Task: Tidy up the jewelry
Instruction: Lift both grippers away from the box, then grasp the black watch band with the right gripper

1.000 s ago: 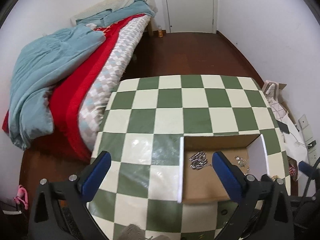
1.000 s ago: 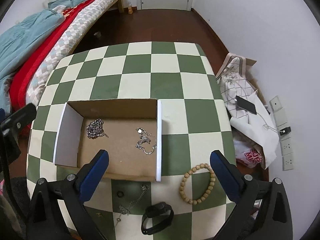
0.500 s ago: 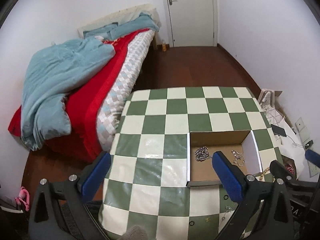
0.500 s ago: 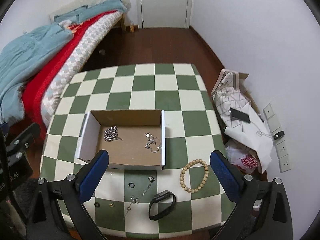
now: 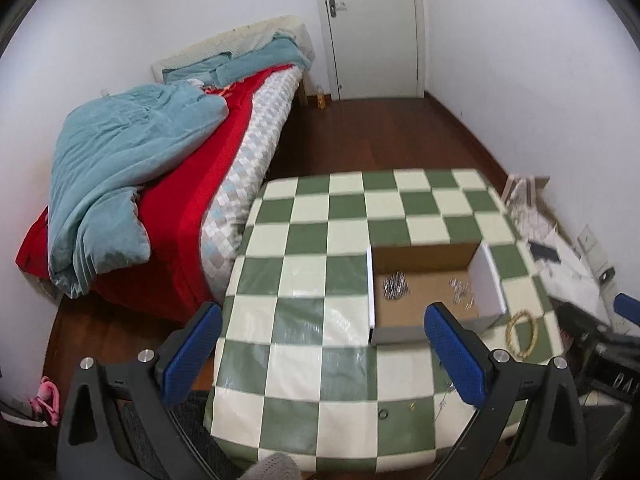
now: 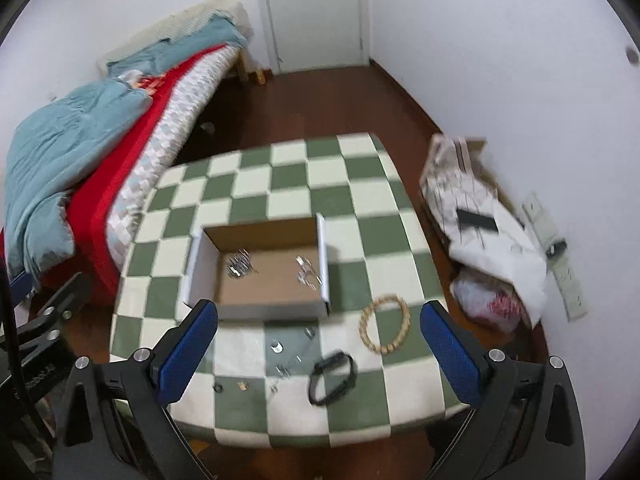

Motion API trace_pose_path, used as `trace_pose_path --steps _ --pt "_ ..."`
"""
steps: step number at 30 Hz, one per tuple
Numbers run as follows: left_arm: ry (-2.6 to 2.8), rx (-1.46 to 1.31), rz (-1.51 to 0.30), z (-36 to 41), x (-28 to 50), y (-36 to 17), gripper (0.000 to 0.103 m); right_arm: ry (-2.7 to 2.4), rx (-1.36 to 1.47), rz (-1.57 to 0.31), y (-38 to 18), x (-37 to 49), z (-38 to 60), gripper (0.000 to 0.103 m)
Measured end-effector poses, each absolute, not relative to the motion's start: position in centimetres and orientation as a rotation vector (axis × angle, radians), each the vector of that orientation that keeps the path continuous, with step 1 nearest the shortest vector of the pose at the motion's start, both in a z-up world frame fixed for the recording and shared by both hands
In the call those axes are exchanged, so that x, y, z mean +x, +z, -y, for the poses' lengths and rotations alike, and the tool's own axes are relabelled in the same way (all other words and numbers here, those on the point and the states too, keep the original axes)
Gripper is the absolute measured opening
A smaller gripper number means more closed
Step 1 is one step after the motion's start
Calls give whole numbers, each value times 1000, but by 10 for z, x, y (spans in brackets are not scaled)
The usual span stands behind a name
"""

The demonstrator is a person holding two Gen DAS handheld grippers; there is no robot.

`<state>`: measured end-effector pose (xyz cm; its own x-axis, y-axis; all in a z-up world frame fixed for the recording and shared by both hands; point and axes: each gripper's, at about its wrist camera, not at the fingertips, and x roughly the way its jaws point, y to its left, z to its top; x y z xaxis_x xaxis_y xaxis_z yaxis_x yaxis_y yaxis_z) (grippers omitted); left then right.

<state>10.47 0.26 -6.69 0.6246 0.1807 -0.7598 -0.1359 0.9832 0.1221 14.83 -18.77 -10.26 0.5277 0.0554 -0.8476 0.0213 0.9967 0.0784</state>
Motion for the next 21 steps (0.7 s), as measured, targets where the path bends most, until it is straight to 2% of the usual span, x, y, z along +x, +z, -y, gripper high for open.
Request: trace_pose_path --steps 7,9,12,16,21 --pt "176 114 -1045 6 103 -140 103 -46 145 -1197 -173 142 232 101" --pt "160 123 -1105 8 103 -165 103 -38 160 -1237 -191 137 237 93" --pt "132 134 -1173 12 103 -196 102 -15 151 -1275 -210 135 233 87" --pt "87 137 -1268 20 104 -229 83 1 142 -1317 -233 137 223 84" --pt "58 142 -1303 30 106 -247 76 -7 143 -1367 -260 148 218 82"
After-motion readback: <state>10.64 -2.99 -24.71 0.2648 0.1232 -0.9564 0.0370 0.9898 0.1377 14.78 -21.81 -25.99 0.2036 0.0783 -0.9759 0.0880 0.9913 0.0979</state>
